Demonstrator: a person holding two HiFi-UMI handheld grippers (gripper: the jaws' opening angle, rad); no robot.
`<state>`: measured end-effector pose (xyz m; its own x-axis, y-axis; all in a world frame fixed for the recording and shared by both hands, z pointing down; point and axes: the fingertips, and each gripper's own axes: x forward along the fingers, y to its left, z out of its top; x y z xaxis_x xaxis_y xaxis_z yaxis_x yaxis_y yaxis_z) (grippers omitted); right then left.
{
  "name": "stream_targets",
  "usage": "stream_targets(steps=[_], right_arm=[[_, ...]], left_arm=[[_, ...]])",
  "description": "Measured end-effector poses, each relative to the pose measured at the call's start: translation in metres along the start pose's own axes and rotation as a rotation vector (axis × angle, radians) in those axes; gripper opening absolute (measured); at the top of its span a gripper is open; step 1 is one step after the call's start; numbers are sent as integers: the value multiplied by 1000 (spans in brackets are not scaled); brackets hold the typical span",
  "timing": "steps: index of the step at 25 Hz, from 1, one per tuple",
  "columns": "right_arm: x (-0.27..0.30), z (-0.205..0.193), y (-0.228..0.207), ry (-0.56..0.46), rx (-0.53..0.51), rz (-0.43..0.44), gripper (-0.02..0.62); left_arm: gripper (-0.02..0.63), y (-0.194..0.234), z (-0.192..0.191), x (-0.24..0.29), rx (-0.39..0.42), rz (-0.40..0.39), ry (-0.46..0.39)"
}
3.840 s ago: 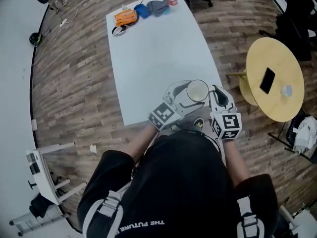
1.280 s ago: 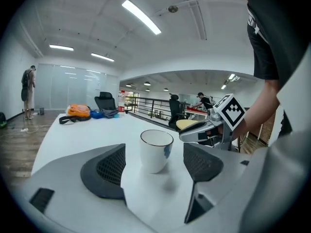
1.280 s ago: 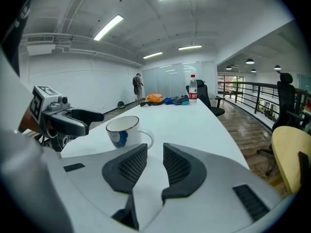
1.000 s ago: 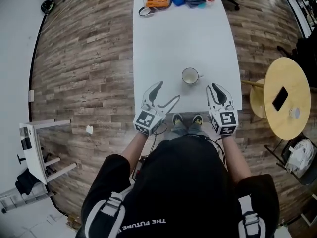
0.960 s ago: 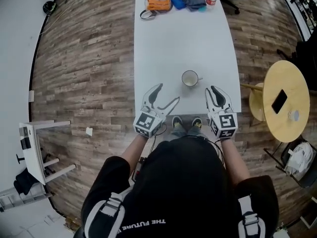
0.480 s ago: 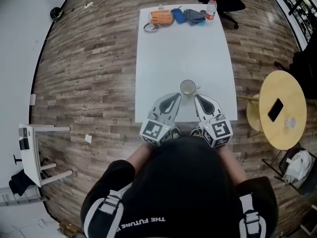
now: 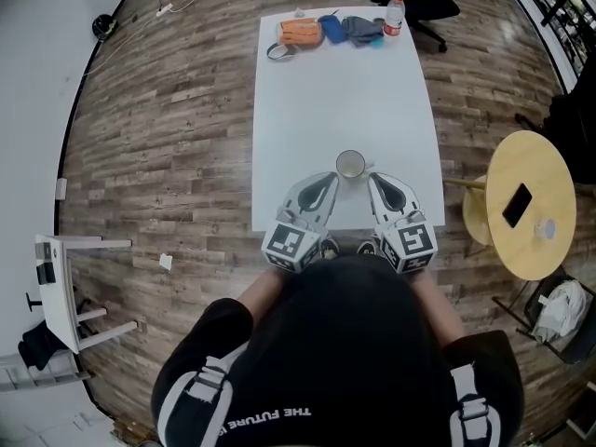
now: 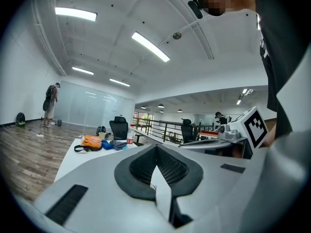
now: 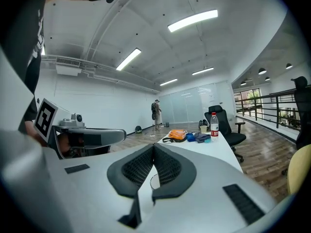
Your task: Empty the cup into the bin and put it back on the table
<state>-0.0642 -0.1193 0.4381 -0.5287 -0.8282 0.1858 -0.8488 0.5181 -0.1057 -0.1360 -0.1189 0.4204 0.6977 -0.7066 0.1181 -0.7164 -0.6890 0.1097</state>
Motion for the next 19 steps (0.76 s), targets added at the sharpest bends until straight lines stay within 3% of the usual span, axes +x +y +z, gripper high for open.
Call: stream_targets(steps=[19], right_arm=[[7,-4,-10,12,0,-26,17]], left_arm=[[21,2,-7,10,-13,-29,12]])
